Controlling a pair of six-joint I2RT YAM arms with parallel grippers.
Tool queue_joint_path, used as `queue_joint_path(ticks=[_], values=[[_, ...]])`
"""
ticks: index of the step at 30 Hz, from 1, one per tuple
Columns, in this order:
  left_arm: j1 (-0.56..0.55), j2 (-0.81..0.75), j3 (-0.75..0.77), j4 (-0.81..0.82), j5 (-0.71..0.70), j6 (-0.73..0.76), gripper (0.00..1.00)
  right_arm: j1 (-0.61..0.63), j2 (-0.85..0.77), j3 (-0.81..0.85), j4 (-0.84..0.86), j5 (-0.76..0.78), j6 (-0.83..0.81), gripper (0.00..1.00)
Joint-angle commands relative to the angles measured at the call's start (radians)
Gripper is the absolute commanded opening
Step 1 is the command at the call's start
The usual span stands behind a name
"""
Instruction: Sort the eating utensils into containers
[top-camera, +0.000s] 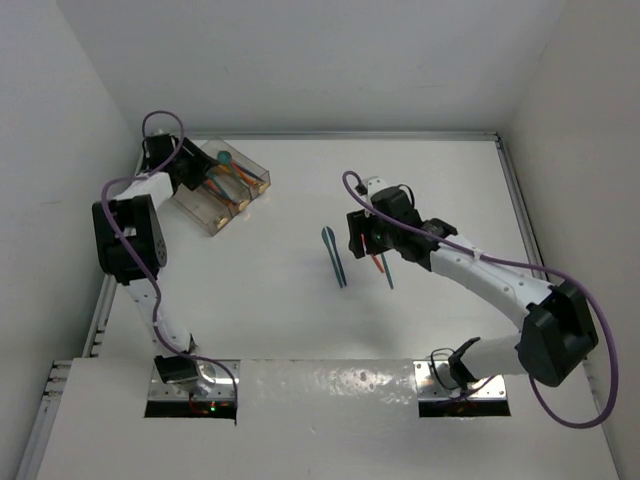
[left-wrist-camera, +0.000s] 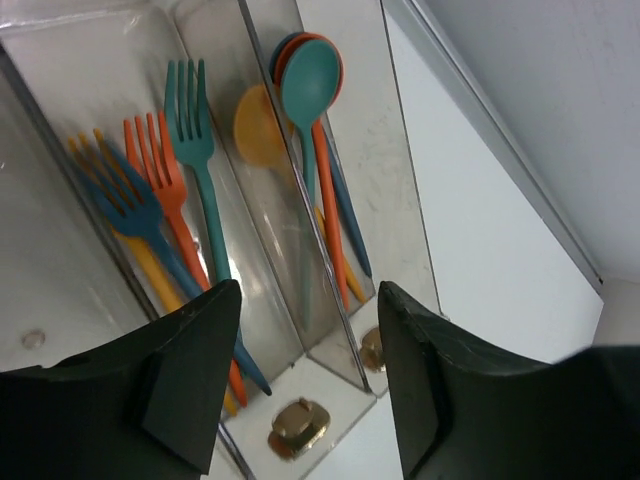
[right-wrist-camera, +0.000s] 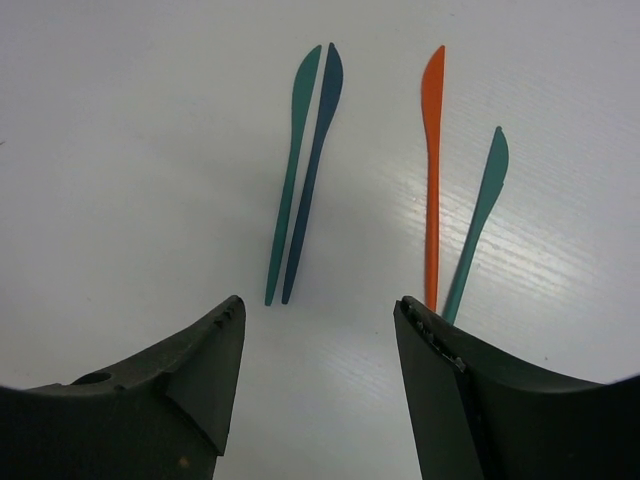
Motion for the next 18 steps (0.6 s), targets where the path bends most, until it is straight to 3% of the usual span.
queue_joint_path(ticks=[1,5,8,10,11,15,18], values=[[0.001,-0.156,-0.032,0.020,0.009,0.024,0.55,0.004,-0.038,-0.005,0.000,0.033,-0.004,0.61],[-0.048,-0.289,-0.055,-0.066,-0.036,0.064,0.57,0.004,-0.054,-0.010,-0.015,0.081,-0.019,0.58],[-0.178,-0.385,-0.089,-0.144,-0.134,0.110,0.55,0.004,-0.064,-0.011,-0.037,0.127,-0.019,0.52],[-0.366,-0.416,-0.097,-0.260,-0.224,0.122,0.55,0.004,-0.075,-0.013,-0.055,0.158,-0.004,0.47],[-0.367,-0.422,-0.103,-0.261,-0.240,0.115,0.55,0.004,-0.075,-0.016,-0.060,0.158,0.001,0.46],[-0.618,-0.433,-0.169,-0.307,-0.290,0.043,0.55,0.004,-0.112,-0.053,-0.071,0.201,0.039,0.42],[-0.755,-0.392,-0.201,-0.323,-0.404,-0.058,0.55,0.004,-0.138,-0.083,-0.069,0.205,0.055,0.42]])
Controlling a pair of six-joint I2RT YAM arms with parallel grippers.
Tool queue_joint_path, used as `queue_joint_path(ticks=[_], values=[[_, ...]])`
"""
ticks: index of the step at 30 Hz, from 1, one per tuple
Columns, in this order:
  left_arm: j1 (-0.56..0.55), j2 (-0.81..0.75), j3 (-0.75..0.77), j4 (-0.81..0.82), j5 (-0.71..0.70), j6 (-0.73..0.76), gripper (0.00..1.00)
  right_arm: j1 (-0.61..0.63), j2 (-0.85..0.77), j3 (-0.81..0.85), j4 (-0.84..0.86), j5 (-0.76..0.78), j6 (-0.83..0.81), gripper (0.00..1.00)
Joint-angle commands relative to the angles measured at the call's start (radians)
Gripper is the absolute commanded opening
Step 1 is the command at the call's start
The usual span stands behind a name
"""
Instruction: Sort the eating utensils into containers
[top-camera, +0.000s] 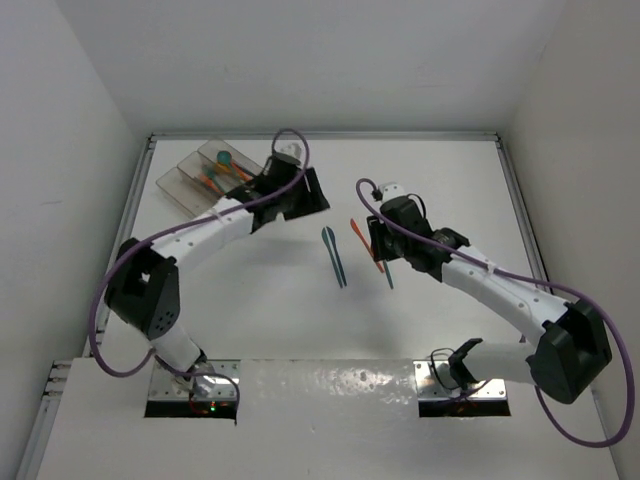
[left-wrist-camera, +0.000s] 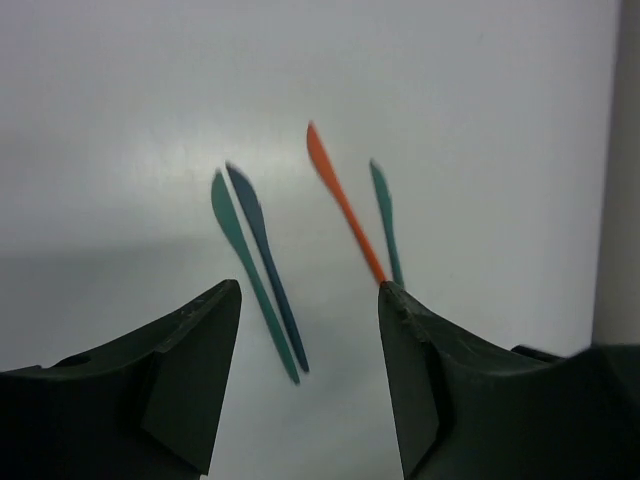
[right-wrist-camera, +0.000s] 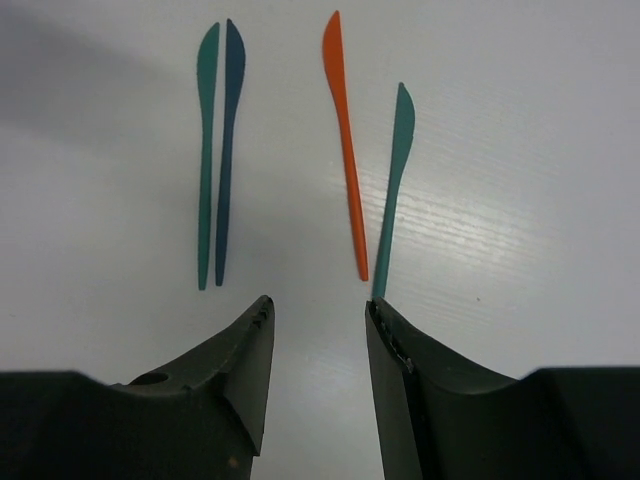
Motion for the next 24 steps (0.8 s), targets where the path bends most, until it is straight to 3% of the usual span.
queue_joint_path(ticks=[1,9,24], values=[[-0.088,0.050,-0.025,-0.110,-0.159,-0.116,0.55,0.005,-0.046,-0.031,-0.005,0.044,0.032,0.42],[-0.247,0.205,0.044,-0.253,-0.210,-0.221,0.47,0.005,-0.115,-0.110,0.011,0.056,0.032,0.42],[-0.296,0.376,0.127,-0.303,-0.226,-0.278,0.37,0.005,-0.198,-0.206,0.037,0.050,0.033,0.43]])
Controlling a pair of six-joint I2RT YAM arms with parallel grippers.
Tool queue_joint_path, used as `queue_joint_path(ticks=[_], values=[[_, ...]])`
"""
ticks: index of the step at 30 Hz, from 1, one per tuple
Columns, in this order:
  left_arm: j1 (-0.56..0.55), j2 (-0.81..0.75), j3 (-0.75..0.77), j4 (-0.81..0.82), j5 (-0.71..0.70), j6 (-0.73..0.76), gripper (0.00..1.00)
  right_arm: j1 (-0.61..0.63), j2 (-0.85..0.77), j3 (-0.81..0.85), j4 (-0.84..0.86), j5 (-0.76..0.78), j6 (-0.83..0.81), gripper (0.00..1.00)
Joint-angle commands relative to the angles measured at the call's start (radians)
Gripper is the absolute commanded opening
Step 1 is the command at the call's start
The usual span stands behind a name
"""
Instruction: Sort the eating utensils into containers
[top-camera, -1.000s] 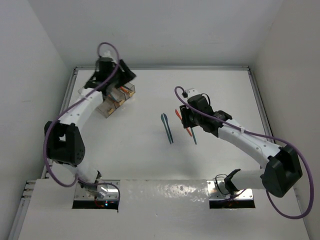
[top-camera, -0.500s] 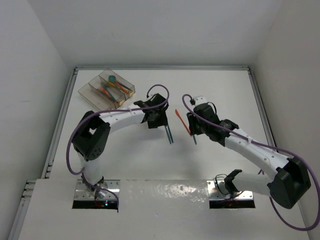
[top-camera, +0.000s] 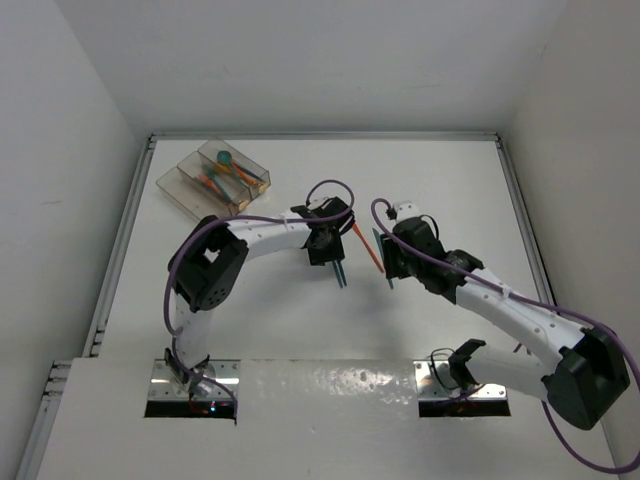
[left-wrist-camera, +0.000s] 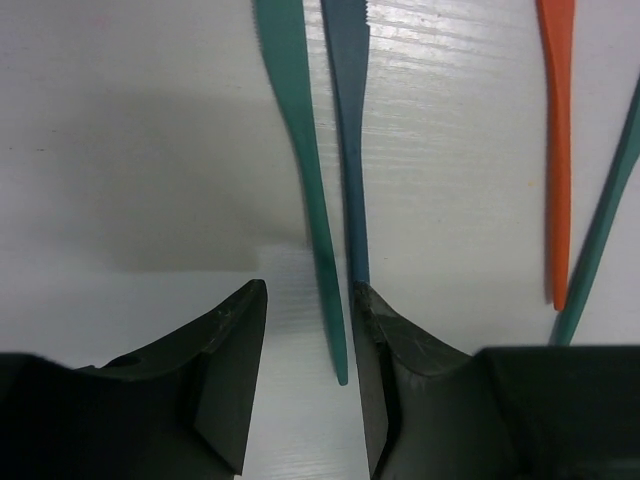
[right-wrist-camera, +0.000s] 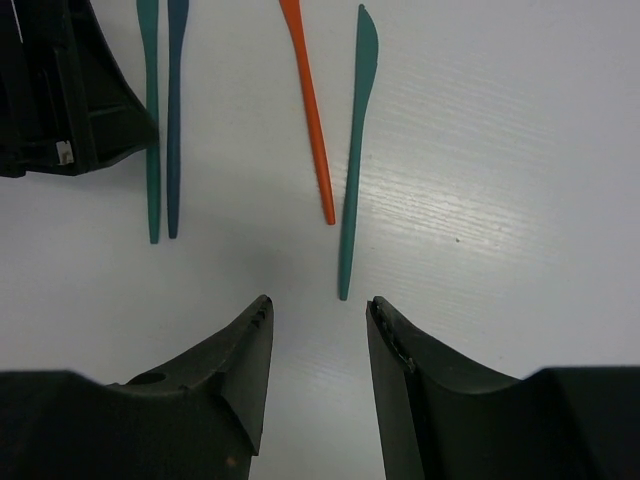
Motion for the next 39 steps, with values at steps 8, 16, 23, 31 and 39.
queue_joint_path(ticks=[8,16,23,31,39], values=[[-0.013,0.039,0.042,-0.025,-0.028,-0.038,0.33,0.006,-0.047,-0.048,0.062,-0.004,0.003,0.43],[-0.016,0.084,0.050,-0.029,0.002,-0.053,0.28,0.004,-0.058,-0.057,0.069,0.002,-0.008,0.43],[-0.022,0.130,0.045,-0.075,-0.005,-0.042,0.08,0.003,-0.068,-0.072,0.074,0.002,-0.006,0.43],[-0.012,0.130,0.021,-0.118,-0.071,-0.032,0.00,0.003,-0.070,-0.072,0.080,0.002,-0.009,0.43],[0.054,-0.111,0.029,-0.085,-0.168,0.060,0.00,0.003,-0.067,-0.063,0.076,-0.001,-0.009,0.43]])
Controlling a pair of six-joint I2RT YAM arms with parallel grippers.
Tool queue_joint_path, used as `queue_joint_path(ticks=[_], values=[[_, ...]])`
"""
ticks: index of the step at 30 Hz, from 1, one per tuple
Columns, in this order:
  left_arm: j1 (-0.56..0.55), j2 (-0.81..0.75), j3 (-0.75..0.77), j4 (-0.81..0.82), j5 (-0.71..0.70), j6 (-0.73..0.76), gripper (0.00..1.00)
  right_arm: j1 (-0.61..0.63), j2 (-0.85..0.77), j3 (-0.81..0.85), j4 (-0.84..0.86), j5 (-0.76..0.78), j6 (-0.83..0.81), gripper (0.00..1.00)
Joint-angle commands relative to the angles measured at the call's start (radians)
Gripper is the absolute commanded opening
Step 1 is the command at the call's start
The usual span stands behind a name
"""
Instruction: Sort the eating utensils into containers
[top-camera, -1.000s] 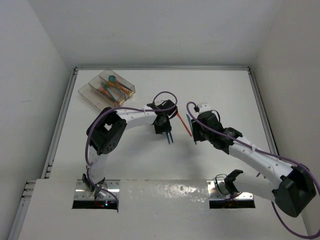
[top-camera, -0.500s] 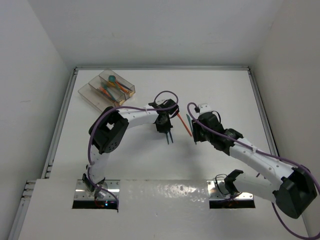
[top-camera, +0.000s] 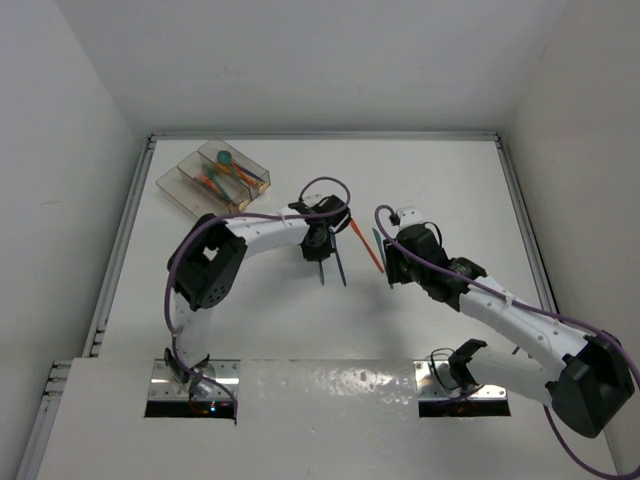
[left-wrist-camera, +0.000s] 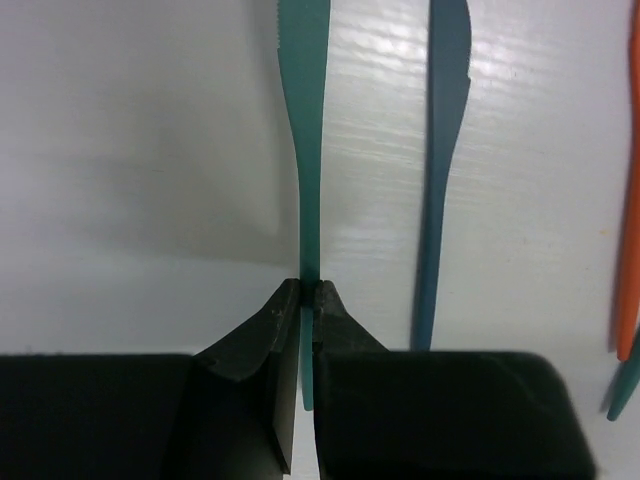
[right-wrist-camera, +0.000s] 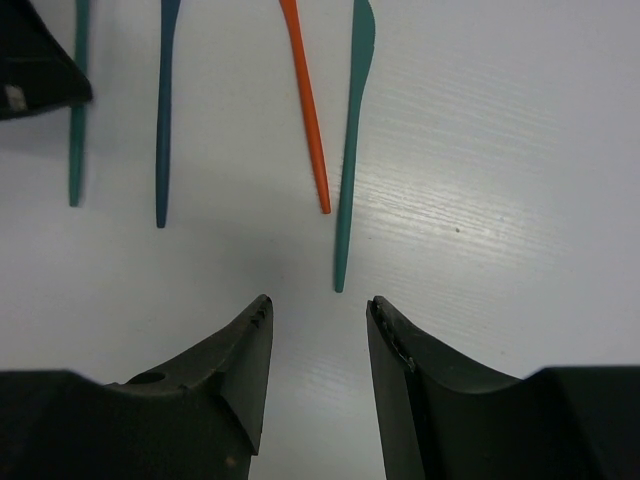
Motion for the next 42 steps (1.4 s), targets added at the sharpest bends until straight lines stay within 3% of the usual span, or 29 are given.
queue_joint_path(ticks=[1,5,10,16,20,24,33,36,37,42], values=[[0.059,-0.170,0.006,-0.008,-0.086,0.059,0.00,0.003,-0.014,0.014,0.040,-0.003,-0.008,0.43],[0.149,-0.311,0.013,-0.006,-0.083,0.080,0.00,0.003,-0.006,0.026,0.040,-0.011,-0.008,0.43],[0.359,-0.429,-0.020,-0.020,-0.128,0.099,0.00,0.003,-0.005,0.038,0.039,-0.020,-0.005,0.43],[0.667,-0.420,-0.049,0.023,-0.049,0.155,0.00,0.003,-0.003,0.041,0.037,-0.029,-0.001,0.43],[0.801,-0.322,-0.016,0.044,-0.010,0.185,0.00,0.003,-0.006,0.045,0.029,-0.029,-0.001,0.43],[0.860,-0.219,0.041,0.060,0.003,0.201,0.00,0.003,-0.008,0.046,0.020,-0.026,-0.003,0.43],[0.863,-0.035,0.155,0.053,0.031,0.218,0.00,0.003,-0.012,0.058,-0.012,-0.017,0.003,0.43],[0.863,-0.027,0.148,0.040,0.063,0.208,0.18,0.004,-0.018,0.054,-0.018,-0.013,0.006,0.44],[0.863,-0.034,0.132,0.041,0.074,0.203,0.29,0.003,-0.020,0.054,-0.020,-0.014,0.008,0.44],[0.858,-0.145,0.083,0.078,0.131,0.221,0.44,0.003,-0.025,0.057,-0.017,-0.013,0.011,0.45]])
